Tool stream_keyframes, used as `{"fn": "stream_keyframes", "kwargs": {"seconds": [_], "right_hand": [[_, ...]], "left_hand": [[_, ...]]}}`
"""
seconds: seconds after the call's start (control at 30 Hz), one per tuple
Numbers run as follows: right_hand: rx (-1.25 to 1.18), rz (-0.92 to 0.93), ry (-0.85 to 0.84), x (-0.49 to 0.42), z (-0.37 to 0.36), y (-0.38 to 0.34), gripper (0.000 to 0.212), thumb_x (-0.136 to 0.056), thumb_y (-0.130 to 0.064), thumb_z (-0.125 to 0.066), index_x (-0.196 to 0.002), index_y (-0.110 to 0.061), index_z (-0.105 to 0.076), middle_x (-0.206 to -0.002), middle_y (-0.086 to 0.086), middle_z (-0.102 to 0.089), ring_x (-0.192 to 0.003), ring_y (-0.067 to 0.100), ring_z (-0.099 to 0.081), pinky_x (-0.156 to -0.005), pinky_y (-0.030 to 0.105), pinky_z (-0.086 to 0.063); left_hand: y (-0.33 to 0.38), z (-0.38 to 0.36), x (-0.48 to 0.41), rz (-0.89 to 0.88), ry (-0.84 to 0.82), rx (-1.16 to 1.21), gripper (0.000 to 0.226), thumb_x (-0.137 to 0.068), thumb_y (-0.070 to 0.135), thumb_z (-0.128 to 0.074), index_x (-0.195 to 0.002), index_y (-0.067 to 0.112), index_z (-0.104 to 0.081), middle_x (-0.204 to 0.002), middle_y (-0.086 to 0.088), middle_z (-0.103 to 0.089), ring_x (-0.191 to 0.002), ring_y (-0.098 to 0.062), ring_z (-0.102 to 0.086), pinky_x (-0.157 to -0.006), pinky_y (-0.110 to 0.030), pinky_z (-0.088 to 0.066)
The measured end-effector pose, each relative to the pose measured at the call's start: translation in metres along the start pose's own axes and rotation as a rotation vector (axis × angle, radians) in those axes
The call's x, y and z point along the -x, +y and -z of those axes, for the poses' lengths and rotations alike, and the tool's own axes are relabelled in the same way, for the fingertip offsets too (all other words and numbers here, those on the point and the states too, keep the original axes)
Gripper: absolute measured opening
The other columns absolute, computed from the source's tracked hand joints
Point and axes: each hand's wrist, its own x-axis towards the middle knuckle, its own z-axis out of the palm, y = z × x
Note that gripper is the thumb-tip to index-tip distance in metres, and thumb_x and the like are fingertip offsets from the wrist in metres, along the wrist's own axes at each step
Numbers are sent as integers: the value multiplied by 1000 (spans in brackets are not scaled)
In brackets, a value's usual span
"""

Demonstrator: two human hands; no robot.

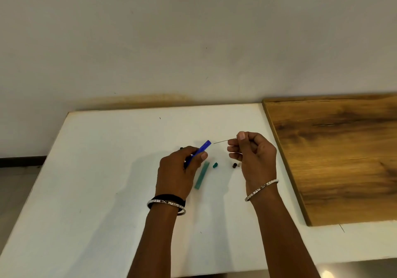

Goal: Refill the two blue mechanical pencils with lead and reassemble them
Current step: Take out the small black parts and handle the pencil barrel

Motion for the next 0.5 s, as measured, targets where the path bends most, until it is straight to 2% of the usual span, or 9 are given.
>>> {"fn": "stream_keyframes", "kwargs": {"seconds": [0.1,0.23,0.37,0.5], "right_hand": [[-26,65,-3,1,-1,-5,17,-93,-21,-57,-95,-6,-64,-77,5,-72,-64,11,-69,-58,20,-56],[-36,113,-9,2,-2,-10,14,-93,-20,-57,-92,-8,-64,-74,1,-71,-62,10,-68,-57,19,-56],[-21,135,-23,3,-2,-10,13,-93,-20,-57,-92,-9,-64,-76,2,-72,-64,12,-68,-59,21,-57],[-10,144,-41,2,-3,-10,13,-93,-20,-57,-93,-9,-63,-76,1,-72,-64,12,-68,-58,20,-56]], "left_hand": [[-1,2,-1,-25,3,65,28,-86,45,-60,-104,27,-71,-83,9,-72,-79,-9,-64,-71,-14,-44],[-3,4,-1,-48,26,98,28,-85,41,-62,-108,26,-71,-94,7,-73,-90,-13,-66,-83,-25,-50],[-4,5,-2,-40,45,103,28,-85,39,-63,-108,27,-71,-99,7,-73,-95,-15,-64,-88,-32,-51],[-4,4,-2,-42,39,89,29,-85,39,-63,-109,27,-71,-101,6,-73,-96,-15,-63,-89,-33,-50]]}}
